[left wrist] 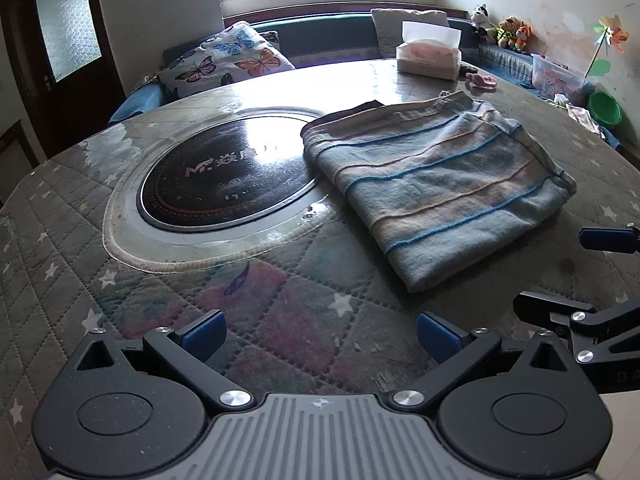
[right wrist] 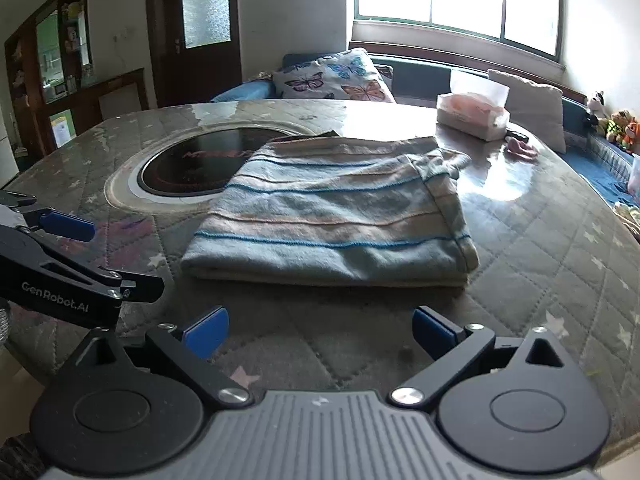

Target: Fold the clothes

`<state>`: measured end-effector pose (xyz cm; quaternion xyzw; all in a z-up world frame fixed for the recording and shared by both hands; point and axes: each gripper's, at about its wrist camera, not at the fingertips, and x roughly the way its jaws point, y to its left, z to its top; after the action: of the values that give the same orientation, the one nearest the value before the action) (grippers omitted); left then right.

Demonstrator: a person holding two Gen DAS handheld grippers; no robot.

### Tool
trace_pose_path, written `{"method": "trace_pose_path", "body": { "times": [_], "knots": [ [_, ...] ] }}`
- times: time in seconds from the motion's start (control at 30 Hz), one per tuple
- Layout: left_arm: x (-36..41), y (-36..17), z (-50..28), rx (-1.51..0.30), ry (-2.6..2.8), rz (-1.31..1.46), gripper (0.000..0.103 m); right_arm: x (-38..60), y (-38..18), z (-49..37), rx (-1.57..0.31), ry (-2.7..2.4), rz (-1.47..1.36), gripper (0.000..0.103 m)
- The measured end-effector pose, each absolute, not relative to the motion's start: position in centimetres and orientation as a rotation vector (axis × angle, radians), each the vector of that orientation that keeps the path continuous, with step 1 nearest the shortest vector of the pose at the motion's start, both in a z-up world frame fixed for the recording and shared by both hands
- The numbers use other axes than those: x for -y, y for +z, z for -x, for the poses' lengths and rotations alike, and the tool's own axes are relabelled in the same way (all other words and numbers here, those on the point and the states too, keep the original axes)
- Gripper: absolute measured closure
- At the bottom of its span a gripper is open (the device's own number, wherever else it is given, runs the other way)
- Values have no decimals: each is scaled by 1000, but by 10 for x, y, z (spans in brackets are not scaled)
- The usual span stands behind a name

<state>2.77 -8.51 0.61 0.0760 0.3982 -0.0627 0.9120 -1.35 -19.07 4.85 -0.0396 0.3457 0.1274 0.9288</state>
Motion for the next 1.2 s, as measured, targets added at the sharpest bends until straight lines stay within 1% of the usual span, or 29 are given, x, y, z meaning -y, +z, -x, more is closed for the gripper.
{"method": "trace_pose_path", "body": {
  "times": [0.13,1.2],
  "knots": [
    [88,7,-25,-818,-130,-163,0,192,48,15,-715,241,82,0],
    [100,7,-5,-805,-135,-189,0,193,48,33,-706,217,94,0]
  ]
}}
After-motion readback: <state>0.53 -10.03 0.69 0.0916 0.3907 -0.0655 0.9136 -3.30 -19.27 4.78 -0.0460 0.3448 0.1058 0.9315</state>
